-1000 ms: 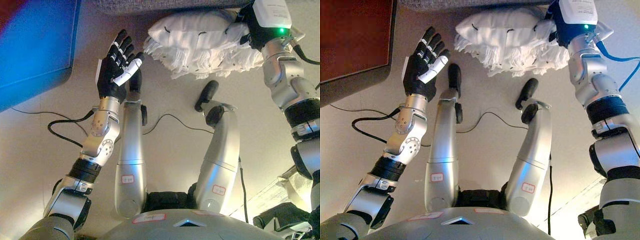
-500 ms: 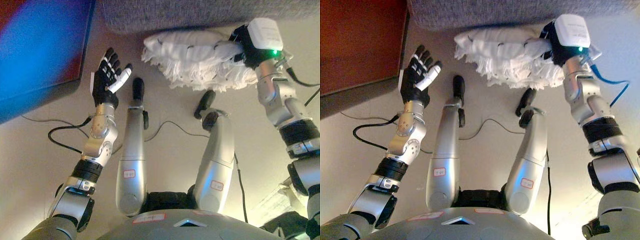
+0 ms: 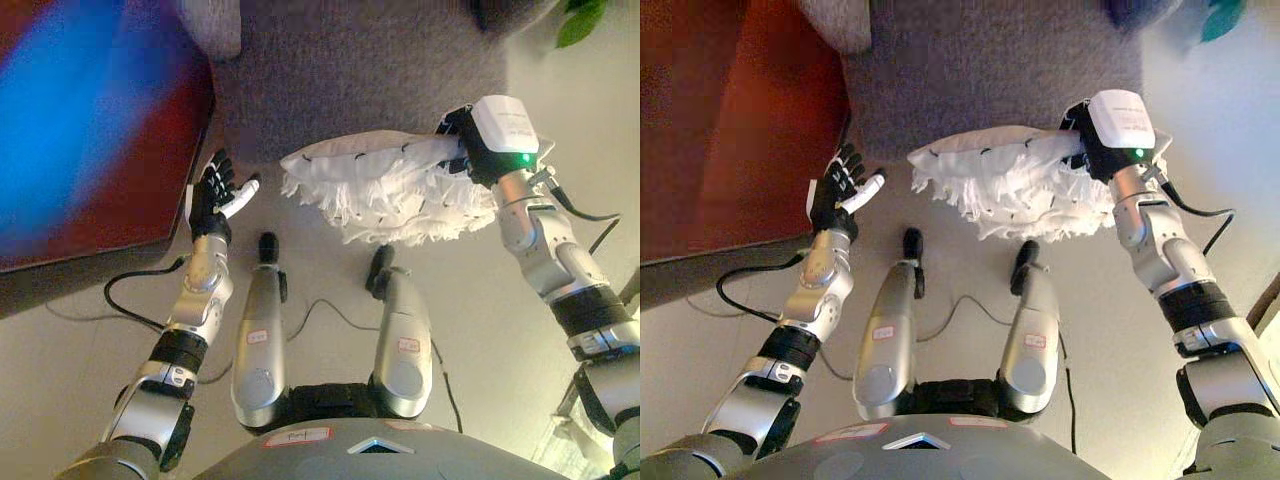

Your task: Pick up the pillow and put it on the sofa.

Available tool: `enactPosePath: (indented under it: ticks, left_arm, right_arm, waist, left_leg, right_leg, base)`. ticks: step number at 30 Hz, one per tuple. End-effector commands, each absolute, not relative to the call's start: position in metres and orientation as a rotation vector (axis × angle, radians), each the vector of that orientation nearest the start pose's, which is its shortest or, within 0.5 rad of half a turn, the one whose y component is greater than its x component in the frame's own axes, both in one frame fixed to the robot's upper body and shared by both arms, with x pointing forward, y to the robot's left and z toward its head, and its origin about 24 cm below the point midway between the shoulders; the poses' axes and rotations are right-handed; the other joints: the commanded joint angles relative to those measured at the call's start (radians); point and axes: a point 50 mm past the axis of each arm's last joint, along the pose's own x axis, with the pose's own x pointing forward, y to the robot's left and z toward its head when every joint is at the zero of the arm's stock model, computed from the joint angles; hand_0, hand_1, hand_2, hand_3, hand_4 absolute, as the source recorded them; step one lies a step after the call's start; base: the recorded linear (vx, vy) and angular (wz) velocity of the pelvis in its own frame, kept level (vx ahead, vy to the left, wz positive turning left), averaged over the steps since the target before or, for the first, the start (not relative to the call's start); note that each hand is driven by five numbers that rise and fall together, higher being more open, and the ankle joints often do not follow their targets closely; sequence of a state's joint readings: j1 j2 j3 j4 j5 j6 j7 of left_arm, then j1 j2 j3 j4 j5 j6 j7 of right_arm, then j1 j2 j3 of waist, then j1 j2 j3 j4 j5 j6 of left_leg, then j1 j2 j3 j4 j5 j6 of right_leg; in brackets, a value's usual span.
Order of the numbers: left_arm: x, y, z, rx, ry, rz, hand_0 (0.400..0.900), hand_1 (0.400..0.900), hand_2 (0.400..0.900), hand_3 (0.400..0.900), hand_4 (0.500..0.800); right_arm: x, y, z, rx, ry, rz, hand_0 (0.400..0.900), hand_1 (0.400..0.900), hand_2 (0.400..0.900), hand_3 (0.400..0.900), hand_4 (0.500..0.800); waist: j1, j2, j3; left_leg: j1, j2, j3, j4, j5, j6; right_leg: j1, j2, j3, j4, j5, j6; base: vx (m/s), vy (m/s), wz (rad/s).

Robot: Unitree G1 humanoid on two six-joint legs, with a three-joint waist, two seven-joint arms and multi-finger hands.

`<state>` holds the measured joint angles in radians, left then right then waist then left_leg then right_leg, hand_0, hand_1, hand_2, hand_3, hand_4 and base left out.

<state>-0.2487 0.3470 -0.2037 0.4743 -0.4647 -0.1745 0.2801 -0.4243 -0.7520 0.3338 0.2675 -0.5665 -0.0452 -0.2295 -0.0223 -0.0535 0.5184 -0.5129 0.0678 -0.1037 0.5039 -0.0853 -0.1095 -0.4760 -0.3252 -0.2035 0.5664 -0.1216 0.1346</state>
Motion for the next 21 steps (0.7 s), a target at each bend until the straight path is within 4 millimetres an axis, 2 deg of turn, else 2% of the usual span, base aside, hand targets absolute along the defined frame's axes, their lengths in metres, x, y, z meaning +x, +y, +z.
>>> enactPosePath:
  ticks: [1,5,9,13,17,21]
  left_arm:
    - [0.283,0.205,0.012,0.019,0.091,0.173,0.900,0.900,0.900,0.900,0.800]
    - [0.272,0.210,-0.002,0.040,0.149,0.162,0.900,0.900,0.900,0.900,0.800]
    - [0.261,0.213,-0.012,0.042,0.192,0.147,0.900,0.900,0.900,0.900,0.800]
    - [0.255,0.216,-0.013,0.039,0.196,0.129,0.900,0.900,0.900,0.900,0.800]
    - [0.254,0.216,-0.006,0.046,0.154,0.104,0.900,0.900,0.900,0.900,0.800]
    - [0.248,0.217,-0.004,0.008,0.138,0.092,0.900,0.900,0.900,0.900,0.800]
  right_arm:
    - [0.312,-0.217,0.226,-1.213,-0.762,-0.233,0.400,0.400,0.400,0.400,0.500]
    - [0.302,-0.215,0.226,-1.181,-0.791,-0.208,0.400,0.400,0.400,0.400,0.500]
    - [0.290,-0.217,0.231,-1.128,-0.826,-0.204,0.400,0.400,0.400,0.400,0.500]
    - [0.284,-0.220,0.235,-1.085,-0.842,-0.210,0.400,0.400,0.400,0.400,0.500]
    - [0.288,-0.223,0.233,-1.038,-0.815,-0.200,0.400,0.400,0.400,0.400,0.500]
    - [0.303,-0.228,0.227,-0.999,-0.734,-0.175,0.400,0.400,0.400,0.400,0.500]
  waist:
    - [0.005,-0.033,-0.171]
    - [0.003,-0.038,-0.228]
    - [0.001,-0.040,-0.286]
    - [0.006,-0.047,-0.320]
    - [0.021,-0.055,-0.345]
    - [0.047,-0.064,-0.360]
  left_leg:
    - [0.119,0.030,-0.016,-0.060,-0.038,0.009]
    - [0.227,0.055,-0.008,-0.153,-0.023,0.002]
    - [0.328,0.063,0.010,-0.252,-0.005,0.002]
    - [0.402,0.073,0.021,-0.317,0.008,-0.005]
    - [0.436,0.076,0.024,-0.352,0.013,-0.011]
    - [0.444,0.085,0.020,-0.381,0.028,-0.022]
  right_leg:
    - [0.100,0.004,0.004,-0.090,0.071,0.045]
    - [0.208,0.020,-0.011,-0.180,0.091,0.058]
    - [0.302,0.031,-0.020,-0.267,0.113,0.071]
    - [0.370,0.032,-0.038,-0.303,0.112,0.076]
    - [0.408,0.031,-0.053,-0.333,0.115,0.077]
    - [0.430,0.036,-0.079,-0.368,0.124,0.075]
  base:
    - [0.12,0.015,-0.07]
    - [0.15,0.009,-0.08]
    - [0.18,0.018,-0.06]
    - [0.15,0.012,0.05]
    - [0.11,-0.003,0.12]
    - [0.08,-0.027,0.17]
